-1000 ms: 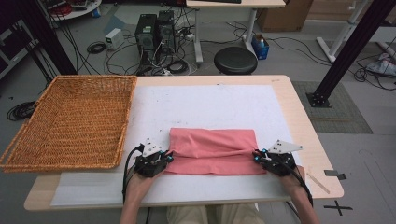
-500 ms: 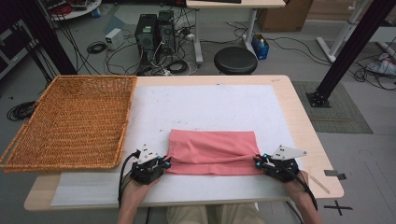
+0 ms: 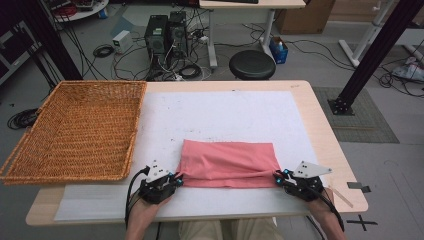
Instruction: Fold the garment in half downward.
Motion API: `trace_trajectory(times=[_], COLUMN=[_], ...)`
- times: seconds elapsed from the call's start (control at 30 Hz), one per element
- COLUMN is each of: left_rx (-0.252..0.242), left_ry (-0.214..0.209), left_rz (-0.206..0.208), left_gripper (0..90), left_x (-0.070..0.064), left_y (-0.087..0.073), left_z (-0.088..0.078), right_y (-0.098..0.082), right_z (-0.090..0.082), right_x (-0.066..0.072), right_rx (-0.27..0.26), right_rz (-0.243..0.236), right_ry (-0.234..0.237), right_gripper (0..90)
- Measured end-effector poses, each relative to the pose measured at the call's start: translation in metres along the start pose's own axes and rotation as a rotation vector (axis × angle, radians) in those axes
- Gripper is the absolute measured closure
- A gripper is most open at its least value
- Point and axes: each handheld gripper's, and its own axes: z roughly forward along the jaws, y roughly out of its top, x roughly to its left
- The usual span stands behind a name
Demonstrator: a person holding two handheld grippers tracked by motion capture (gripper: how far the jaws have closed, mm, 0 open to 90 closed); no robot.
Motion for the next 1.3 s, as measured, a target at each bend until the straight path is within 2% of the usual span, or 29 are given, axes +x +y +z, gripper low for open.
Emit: trace_trajectory(times=[0.07,0.13,0.27,0.4,0.47,0.5,0.57,0.63,0.8,0.97,1.1,1.13,1.2,1.3], left_rx=[0.003,0.007,-0.021,-0.028,-0.023,-0.017,-0.01,-0.004,-0.008,-0.013,0.026,0.023,0.02,-0.07], left_ry=[-0.002,0.0,0.006,0.007,0.01,0.009,0.012,0.011,0.016,0.024,0.011,0.008,0.001,0.004], left_rz=[-0.003,-0.009,-0.007,-0.001,0.007,0.009,0.001,0.001,0.009,0.007,0.027,0.025,0.021,-0.043], left_gripper=[79.3,75.3,64.6,63.4,64.4,68.2,75.9,80.5,82.7,82.7,82.2,80.2,70.6,65.1], left_x=[0.0,0.001,-0.002,-0.004,-0.005,-0.005,-0.006,-0.006,-0.007,-0.007,-0.009,-0.009,-0.008,-0.003], left_y=[0.0,0.0,0.003,0.005,0.005,0.005,0.004,0.003,0.001,-0.002,-0.007,-0.007,-0.006,-0.001], left_z=[0.0,0.0,-0.004,-0.003,0.0,0.0,0.002,0.001,-0.006,-0.012,-0.01,-0.011,-0.012,-0.024], right_y=[-0.001,-0.003,-0.006,-0.005,-0.004,-0.003,-0.004,-0.005,-0.005,-0.008,-0.015,-0.017,-0.019,-0.018], right_z=[-0.001,-0.003,-0.011,-0.014,-0.013,-0.011,-0.007,-0.005,-0.008,-0.013,-0.016,-0.017,-0.019,-0.023], right_x=[0.0,0.0,0.0,0.003,0.005,0.006,0.008,0.009,0.011,0.011,0.011,0.011,0.012,0.012], right_rx=[0.006,0.009,-0.028,-0.054,-0.052,-0.043,-0.021,-0.001,0.005,-0.018,-0.03,-0.031,-0.033,-0.049], right_rz=[0.008,0.015,0.049,0.044,0.032,0.025,0.009,0.003,-0.01,0.015,0.03,0.032,0.039,0.052], right_ry=[-0.005,-0.002,-0.003,0.001,0.001,-0.001,-0.011,-0.028,-0.037,-0.036,-0.03,-0.027,-0.016,0.001], right_gripper=[72.8,72.0,68.5,68.2,68.9,71.3,80.8,86.3,88.5,88.9,88.8,88.8,88.6,87.2])
